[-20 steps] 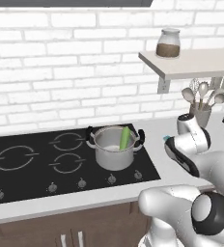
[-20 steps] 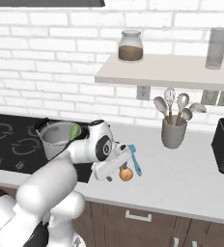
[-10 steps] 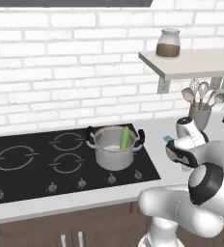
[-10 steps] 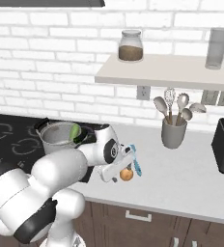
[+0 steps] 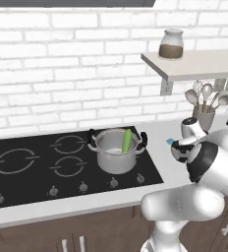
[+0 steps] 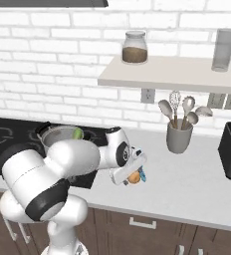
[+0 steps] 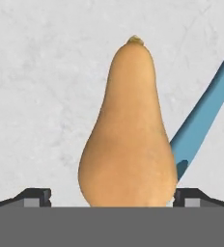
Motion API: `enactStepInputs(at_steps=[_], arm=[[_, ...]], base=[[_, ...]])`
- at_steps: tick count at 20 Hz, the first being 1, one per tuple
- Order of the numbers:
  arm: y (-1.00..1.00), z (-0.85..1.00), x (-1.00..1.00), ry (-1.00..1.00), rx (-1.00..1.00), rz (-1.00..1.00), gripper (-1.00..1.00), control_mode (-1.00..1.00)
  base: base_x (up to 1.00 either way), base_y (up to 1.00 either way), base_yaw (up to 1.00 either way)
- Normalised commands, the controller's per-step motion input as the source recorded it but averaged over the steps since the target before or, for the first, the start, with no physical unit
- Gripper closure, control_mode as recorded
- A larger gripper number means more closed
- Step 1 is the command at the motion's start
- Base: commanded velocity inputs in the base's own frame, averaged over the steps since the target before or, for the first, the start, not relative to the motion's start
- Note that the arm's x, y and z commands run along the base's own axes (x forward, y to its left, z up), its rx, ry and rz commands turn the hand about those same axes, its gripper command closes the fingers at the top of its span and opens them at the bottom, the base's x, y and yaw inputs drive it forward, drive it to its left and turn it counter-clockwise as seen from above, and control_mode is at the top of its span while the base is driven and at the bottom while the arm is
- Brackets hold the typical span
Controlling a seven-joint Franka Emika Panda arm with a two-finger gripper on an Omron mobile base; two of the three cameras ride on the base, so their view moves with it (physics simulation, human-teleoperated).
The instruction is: Put the corn and squash in the pot. Retrieve the spatula and lightly stir the vegetables in the pot.
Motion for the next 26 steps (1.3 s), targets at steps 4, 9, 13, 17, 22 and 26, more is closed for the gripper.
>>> enactStepInputs(at_steps=[4, 9, 13, 17, 22, 26], arm=[[0.0, -0.28, 0.18, 0.0, 0.0, 0.0, 1.0, -1.0], [0.0, -0.01, -0.02, -0.02, 0.04, 0.01, 1.0, -1.0], [0.04, 0.7, -0.57, -0.04, 0.23, 0.09, 1.0, -1.0], [0.27, 1.0, -0.67, -0.06, 0.24, 0.19, 1.0, -1.0], [0.82, 1.0, -0.06, -0.02, 0.05, 0.19, 1.0, -1.0], [1.0, 1.0, 0.02, 0.0, -0.2, 0.11, 1.0, -1.0]], base=[[0.0, 0.0, 0.0], [0.0, 0.0, 0.0], [0.0, 0.0, 0.0], [0.0, 0.0, 0.0], [0.0, 0.0, 0.0], [0.0, 0.0, 0.0]])
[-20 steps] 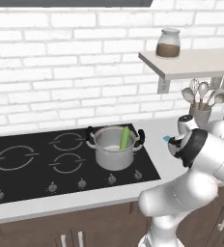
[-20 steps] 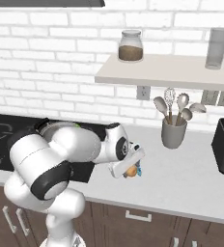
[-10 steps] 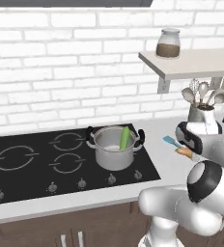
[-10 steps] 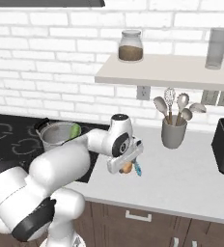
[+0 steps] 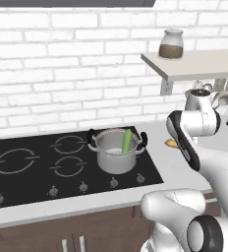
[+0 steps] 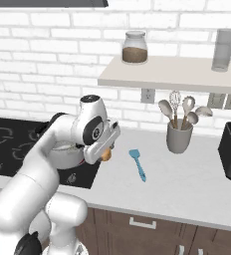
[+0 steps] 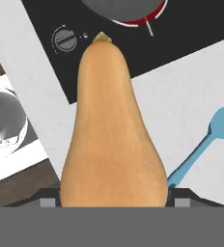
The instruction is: Put the corn and squash in the pot. Retrieve the spatula and lightly stir the vegetables in the pot.
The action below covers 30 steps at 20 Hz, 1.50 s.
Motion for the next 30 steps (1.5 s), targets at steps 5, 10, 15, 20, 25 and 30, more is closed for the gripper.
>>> enactStepInputs(at_steps=[5, 10, 15, 20, 25, 30], arm=[[1.0, 1.0, 0.12, 0.12, -0.24, 0.07, 1.0, -1.0], [0.87, 0.58, 0.32, 0.23, -0.16, 0.07, 1.0, -1.0], [0.6, -0.23, 0.81, 0.34, -0.21, 0.0, 1.0, -1.0], [0.24, -0.28, 0.46, 0.26, -0.16, -0.01, 1.0, -1.0], [0.31, -0.25, 0.4, 0.14, -0.19, -0.03, 1.0, -1.0], [0.47, -0.49, 0.23, 0.04, -0.25, -0.04, 1.0, -1.0]], base=[[0.0, 0.0, 0.0], [0.0, 0.0, 0.0], [0.0, 0.0, 0.0], [0.0, 0.0, 0.0], [0.0, 0.0, 0.0], [0.0, 0.0, 0.0]])
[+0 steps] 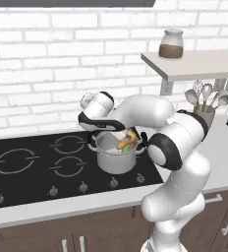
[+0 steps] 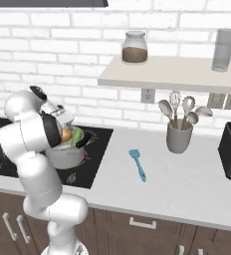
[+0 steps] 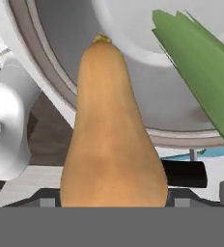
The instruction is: Put the corn and squash in the pot. Retrieve the spatula and lightly stir the vegetables in the pot.
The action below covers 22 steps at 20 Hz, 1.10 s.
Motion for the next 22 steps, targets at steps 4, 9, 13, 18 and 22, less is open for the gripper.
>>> enactStepInputs(at_steps=[4, 9, 13, 18, 22], arm=[[0.06, -0.48, 0.09, 0.0, -0.18, -0.06, -1.0, -1.0], [-0.08, -0.1, 0.07, -0.01, -0.07, -0.05, -1.0, -1.0], [-0.23, 0.17, 0.0, -0.02, 0.0, -0.04, -1.0, -1.0], [-0.77, 0.67, -0.33, -0.04, 0.09, -0.01, -1.0, -1.0], [-1.0, 0.39, -0.63, -0.12, 0.22, 0.0, -1.0, -1.0]], base=[[0.0, 0.0, 0.0], [0.0, 0.0, 0.0], [0.0, 0.0, 0.0], [0.0, 0.0, 0.0], [0.0, 0.0, 0.0]])
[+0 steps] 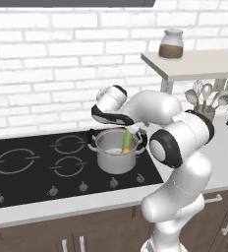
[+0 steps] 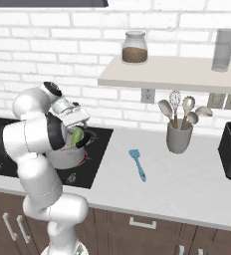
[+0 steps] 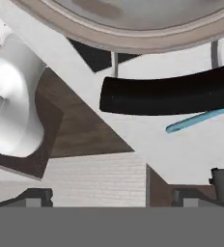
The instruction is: Put the corn and squash in the pot. Retrieve the spatula and lightly stir the vegetables in the pot.
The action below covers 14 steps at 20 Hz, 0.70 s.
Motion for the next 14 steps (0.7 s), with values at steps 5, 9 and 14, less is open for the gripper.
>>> enactStepInputs(at_steps=[5, 9, 14], arm=[[-1.0, 0.01, -0.68, -0.08, 0.32, -0.01, -1.0, -1.0], [-1.0, -0.35, -0.52, 0.0, 0.29, -0.06, -1.0, -1.0], [-0.98, -0.41, -0.21, -0.03, 0.2, -0.13, -1.0, -1.0]], base=[[0.0, 0.0, 0.0], [0.0, 0.0, 0.0], [0.0, 0.0, 0.0]])
